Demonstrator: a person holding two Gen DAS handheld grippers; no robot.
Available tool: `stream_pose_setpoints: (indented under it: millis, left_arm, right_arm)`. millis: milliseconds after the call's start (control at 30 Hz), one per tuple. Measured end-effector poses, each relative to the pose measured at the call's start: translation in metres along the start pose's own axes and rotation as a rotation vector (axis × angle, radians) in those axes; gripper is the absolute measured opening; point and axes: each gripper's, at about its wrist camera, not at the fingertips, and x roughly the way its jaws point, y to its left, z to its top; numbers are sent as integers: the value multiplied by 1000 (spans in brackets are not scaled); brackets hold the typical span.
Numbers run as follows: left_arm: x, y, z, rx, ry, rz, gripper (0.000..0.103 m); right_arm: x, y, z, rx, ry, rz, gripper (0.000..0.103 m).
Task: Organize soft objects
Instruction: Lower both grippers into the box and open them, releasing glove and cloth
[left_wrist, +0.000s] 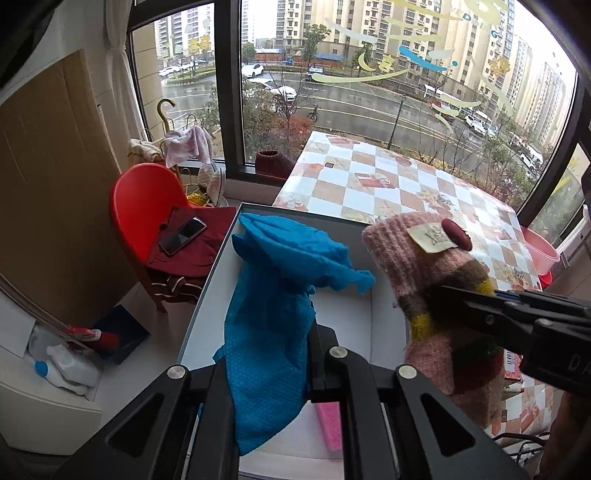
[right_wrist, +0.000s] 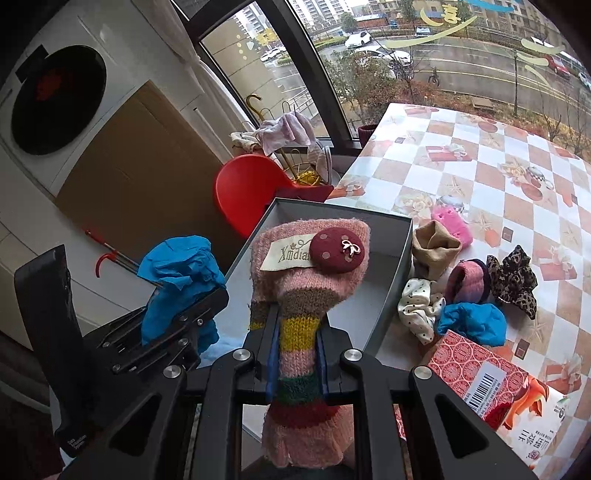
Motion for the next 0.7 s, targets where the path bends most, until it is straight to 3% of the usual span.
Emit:
stream_pose_setpoints:
  millis: [700]
  left_arm:
    - [56,13,-4,-15,142,6,10]
  right_arm:
    - [59,-11,16,40,80,-6,18]
